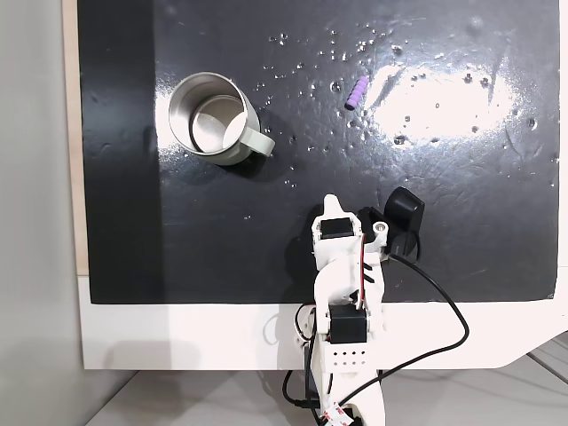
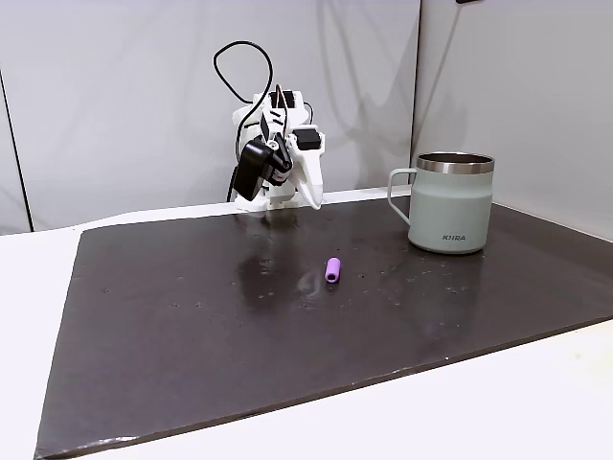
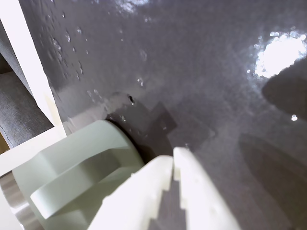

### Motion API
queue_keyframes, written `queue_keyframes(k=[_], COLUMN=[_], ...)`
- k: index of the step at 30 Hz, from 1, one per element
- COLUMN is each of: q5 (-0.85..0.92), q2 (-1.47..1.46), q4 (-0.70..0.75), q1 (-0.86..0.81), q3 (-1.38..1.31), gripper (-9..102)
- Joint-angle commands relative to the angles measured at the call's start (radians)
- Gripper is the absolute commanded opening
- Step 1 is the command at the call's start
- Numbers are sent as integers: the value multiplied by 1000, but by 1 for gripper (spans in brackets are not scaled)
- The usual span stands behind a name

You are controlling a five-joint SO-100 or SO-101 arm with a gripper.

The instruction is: Grasp a pengrip and put it in the cup.

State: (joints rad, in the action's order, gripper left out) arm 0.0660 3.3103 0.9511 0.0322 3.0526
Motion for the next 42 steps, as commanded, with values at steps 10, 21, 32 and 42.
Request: queue_keyframes(k=[10, 21, 32, 42], q5=[2, 160, 218, 393], q2=[8, 8, -310, -773], q4=[-35, -5, 20, -11], q1=[0, -51, -25, -23], q3=[-3, -60, -433, -773], gripper=[0, 0, 0, 0])
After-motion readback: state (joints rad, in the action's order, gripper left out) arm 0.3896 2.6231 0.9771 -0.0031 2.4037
